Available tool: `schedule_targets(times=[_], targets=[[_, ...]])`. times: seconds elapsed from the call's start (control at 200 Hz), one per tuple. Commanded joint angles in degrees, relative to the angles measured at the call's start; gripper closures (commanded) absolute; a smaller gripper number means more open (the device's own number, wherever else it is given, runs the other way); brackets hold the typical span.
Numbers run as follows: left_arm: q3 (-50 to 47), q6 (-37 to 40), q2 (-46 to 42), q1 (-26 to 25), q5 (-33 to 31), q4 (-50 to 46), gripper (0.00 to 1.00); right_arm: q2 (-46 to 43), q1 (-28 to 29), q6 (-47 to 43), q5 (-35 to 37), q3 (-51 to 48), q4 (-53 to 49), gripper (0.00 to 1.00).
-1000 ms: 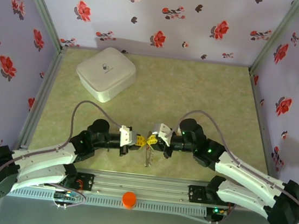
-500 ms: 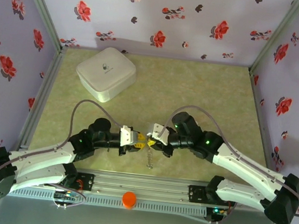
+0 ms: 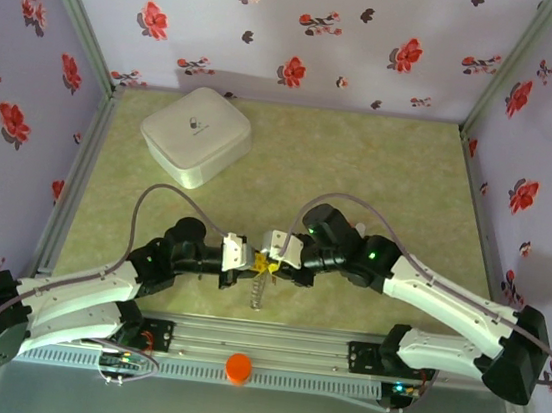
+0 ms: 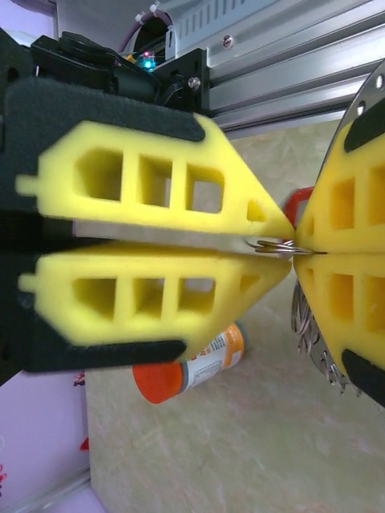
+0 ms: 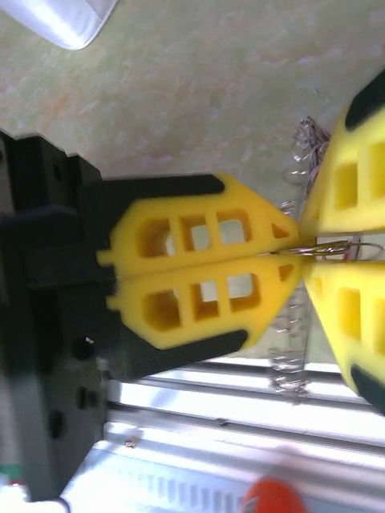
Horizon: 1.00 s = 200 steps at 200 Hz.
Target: Put the keys on the keyring
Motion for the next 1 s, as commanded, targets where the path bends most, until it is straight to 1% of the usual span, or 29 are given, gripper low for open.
schedule_targets(times=[0.0,0.055,0.115,0.265,0.345,0.4,0.52,0.56,0.74,0.945,0.995], targets=[[0.51,-0.26,-0.20,-0.15,1.02,3.93,1.00,-4.75,-3.38,5.77,-3.80,-3.95,8.15,0.73],[-0.47,-1.02,0.21,-0.20,0.82,6.79,1.00,-7.09,-5.19,8.49,-6.47,-7.30,12.68,0.69],[-1.14,-2.09,0.74,-0.20,0.72,9.53,1.00,-8.80,-5.73,9.15,-7.62,-9.95,15.23,0.67],[-2.72,-4.50,2.52,-0.20,0.59,16.44,1.00,-9.05,-5.79,10.64,-7.74,-12.45,17.23,0.67],[-2.98,-4.82,3.02,-0.18,0.67,17.41,1.00,-9.08,-5.77,11.63,-7.75,-13.51,19.31,0.68],[-3.11,-4.84,3.00,-0.24,0.61,17.41,1.00,-9.10,-5.77,12.14,-7.92,-13.80,20.12,0.70],[-3.27,-4.91,2.63,-0.20,0.53,17.50,1.00,-9.06,-5.74,11.97,-8.05,-13.75,19.70,0.80],[-3.31,-4.97,2.61,-0.20,0.52,17.58,1.00,-9.06,-5.71,11.59,-8.06,-13.60,19.28,0.81],[-3.75,-5.69,2.51,-0.20,0.68,18.60,1.00,-8.91,-5.75,10.61,-7.73,-13.15,17.94,0.78],[-3.72,-5.98,2.58,-0.20,0.77,19.05,1.00,-7.84,-5.72,9.77,-7.62,-12.95,17.82,0.85],[-3.69,-5.98,2.76,-0.16,0.78,19.17,1.00,-7.70,-5.79,9.77,-7.94,-12.70,18.15,0.90]])
